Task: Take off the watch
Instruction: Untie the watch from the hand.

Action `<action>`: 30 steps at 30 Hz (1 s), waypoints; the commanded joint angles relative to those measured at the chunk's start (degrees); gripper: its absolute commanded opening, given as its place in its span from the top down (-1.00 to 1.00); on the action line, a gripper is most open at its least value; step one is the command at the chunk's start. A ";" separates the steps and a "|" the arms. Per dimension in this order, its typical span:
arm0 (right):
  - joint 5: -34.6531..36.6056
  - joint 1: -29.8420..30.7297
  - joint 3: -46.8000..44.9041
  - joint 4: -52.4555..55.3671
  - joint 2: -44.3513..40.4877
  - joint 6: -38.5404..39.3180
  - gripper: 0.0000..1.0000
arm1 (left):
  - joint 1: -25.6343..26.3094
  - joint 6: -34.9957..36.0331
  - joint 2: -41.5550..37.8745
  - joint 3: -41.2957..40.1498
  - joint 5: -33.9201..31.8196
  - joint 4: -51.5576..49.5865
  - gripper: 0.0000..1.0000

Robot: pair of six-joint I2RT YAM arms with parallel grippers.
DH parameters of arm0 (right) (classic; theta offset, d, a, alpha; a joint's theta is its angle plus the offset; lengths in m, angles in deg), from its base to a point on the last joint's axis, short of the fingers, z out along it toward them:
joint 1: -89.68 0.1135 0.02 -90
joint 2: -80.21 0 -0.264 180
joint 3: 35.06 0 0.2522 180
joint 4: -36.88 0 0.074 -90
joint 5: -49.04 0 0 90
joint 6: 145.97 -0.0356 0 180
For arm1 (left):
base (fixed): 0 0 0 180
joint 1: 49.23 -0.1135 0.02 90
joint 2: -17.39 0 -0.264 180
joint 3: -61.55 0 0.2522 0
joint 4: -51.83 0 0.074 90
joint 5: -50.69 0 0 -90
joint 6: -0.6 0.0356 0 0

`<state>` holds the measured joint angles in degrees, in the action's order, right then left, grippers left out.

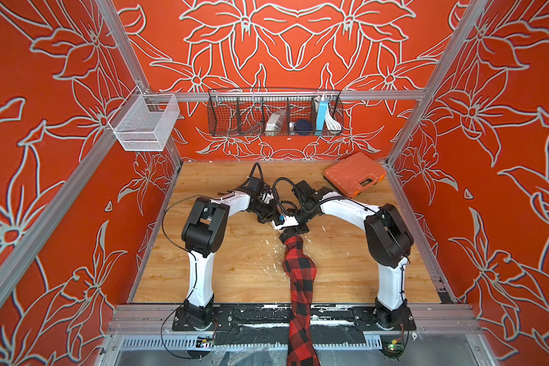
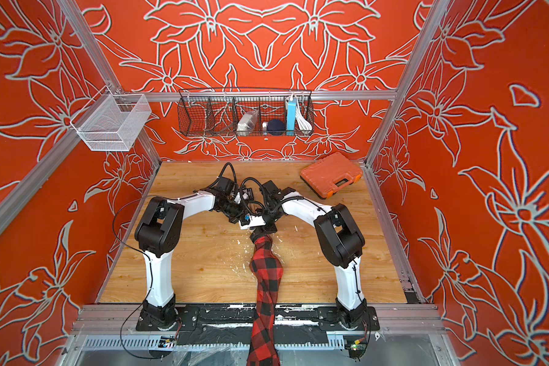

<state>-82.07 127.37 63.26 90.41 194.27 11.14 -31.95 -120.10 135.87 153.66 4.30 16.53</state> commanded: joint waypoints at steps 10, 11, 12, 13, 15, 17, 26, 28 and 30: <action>4.14 1.41 0.28 2.68 1.26 0.63 0.44 | -0.05 1.26 3.34 -0.65 -4.68 -2.63 0.90; 4.25 1.42 0.34 2.62 1.17 0.57 0.48 | -0.14 1.40 3.39 -0.63 -4.68 -2.63 0.89; 4.28 1.33 0.55 2.59 1.09 0.32 0.50 | -0.14 1.39 3.36 -0.62 -4.72 -2.67 0.89; 4.28 1.25 0.76 2.66 0.97 0.21 0.53 | -0.14 1.52 3.37 -0.74 -4.83 -2.72 0.90; 4.19 1.02 0.87 2.71 0.58 -0.19 0.58 | -0.14 1.63 3.47 -0.83 -4.99 -2.81 0.90; 4.02 0.51 0.87 2.70 0.00 -0.60 0.61 | -0.14 1.81 3.60 -0.90 -5.20 -2.88 0.91; 3.84 -2.82 -1.52 1.38 -4.53 -1.81 0.70 | -0.40 2.93 4.75 -1.10 -6.94 -3.78 1.00; 3.58 -3.50 -1.93 1.11 -5.35 -2.08 0.73 | -0.40 3.18 5.00 -1.08 -7.22 -4.11 1.00; 3.26 -4.01 -2.38 0.79 -5.96 -2.28 0.74 | -0.40 3.56 5.10 -1.09 -7.48 -4.29 1.00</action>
<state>-79.27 124.84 61.71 90.49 191.51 9.63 -31.99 -118.96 136.66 154.36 4.79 17.03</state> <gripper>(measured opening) 0.258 0.048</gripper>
